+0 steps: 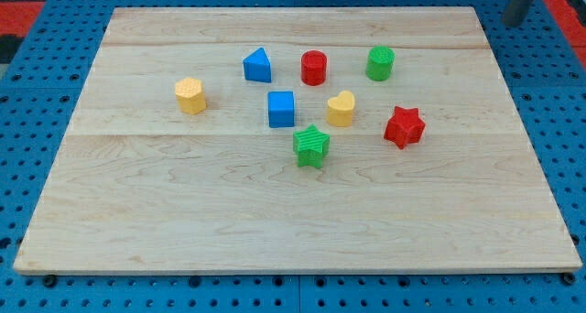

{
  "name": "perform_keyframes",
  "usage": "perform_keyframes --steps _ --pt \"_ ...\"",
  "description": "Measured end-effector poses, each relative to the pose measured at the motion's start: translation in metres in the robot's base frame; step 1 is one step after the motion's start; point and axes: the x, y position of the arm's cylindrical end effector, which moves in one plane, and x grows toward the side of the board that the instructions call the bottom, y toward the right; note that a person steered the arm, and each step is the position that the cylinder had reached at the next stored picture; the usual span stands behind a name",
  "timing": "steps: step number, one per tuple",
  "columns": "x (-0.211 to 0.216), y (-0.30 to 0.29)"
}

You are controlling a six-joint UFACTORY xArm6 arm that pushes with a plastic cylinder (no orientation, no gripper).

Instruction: Slide green circle to the top left

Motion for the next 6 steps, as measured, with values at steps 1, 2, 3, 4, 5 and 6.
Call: perform_keyframes --steps 1,2,3,4,5,6 --pt "0.06 -0.024" --pt "0.094 -0.067" --pt "0.078 -0.11" --pt "0.066 -0.135" --pt "0.066 -0.135" --pt "0.066 -0.139"
